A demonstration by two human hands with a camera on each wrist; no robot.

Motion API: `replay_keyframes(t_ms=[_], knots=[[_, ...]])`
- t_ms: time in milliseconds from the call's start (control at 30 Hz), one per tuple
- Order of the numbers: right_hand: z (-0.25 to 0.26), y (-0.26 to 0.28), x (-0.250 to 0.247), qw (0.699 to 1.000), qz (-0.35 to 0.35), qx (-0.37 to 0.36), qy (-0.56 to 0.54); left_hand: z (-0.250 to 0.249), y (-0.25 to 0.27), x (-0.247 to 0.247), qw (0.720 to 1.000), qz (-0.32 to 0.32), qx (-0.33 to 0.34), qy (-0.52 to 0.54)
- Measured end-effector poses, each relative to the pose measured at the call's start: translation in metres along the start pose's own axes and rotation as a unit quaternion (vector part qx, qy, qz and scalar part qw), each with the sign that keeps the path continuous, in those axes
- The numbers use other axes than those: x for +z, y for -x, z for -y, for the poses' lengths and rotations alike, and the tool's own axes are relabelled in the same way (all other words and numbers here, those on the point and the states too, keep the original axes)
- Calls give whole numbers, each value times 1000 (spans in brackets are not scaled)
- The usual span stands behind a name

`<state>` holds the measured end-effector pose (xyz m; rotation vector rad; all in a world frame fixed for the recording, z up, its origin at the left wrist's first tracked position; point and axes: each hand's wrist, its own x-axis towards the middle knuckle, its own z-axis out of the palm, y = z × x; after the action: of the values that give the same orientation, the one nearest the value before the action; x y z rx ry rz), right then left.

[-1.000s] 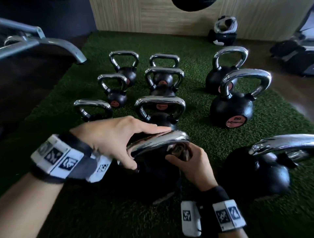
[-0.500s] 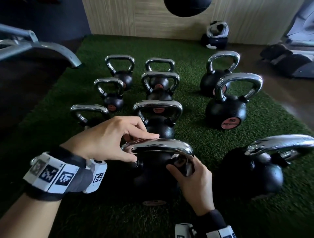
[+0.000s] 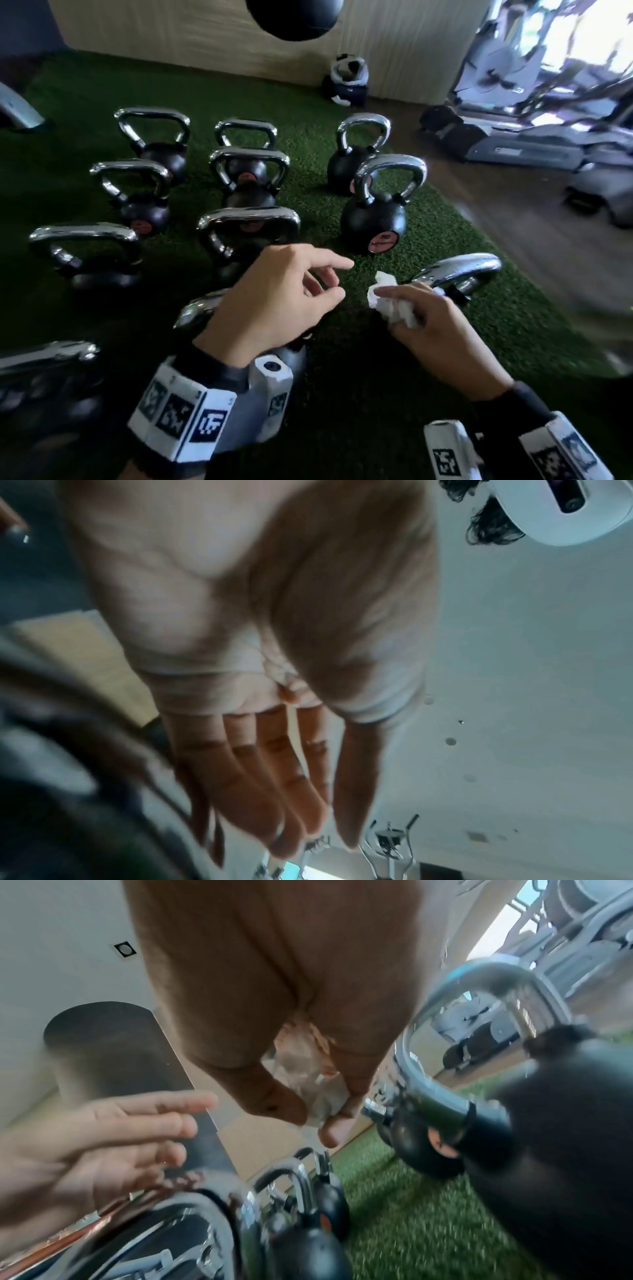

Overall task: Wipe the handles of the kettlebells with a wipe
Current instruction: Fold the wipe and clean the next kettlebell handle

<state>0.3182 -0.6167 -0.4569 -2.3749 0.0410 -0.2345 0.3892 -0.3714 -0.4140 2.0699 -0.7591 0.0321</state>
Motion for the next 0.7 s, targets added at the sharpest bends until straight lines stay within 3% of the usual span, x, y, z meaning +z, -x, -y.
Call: replay_keyframes(t_ms=[100,167,300,400,600,700], knots=[[0,7,-41,999,-49,10,12,-2,-5,44,999,-32,6,-17],[-3,10,-64,996,-83,10,0,-5,-4,73,1000,-7,4,-23],[-10,5,-95,990,-133,37,29,7,-5,121,995,41,-73,54],[-20,-1,-107,984,-166,50,47,21,-19,142,993,59,-102,13],[-55,1,-121,969,-245,12,-10,22,-57,183,974,76,-207,58],[-73,2,-129,963,-262,21,-62,14,-67,210,965,54,-254,48]])
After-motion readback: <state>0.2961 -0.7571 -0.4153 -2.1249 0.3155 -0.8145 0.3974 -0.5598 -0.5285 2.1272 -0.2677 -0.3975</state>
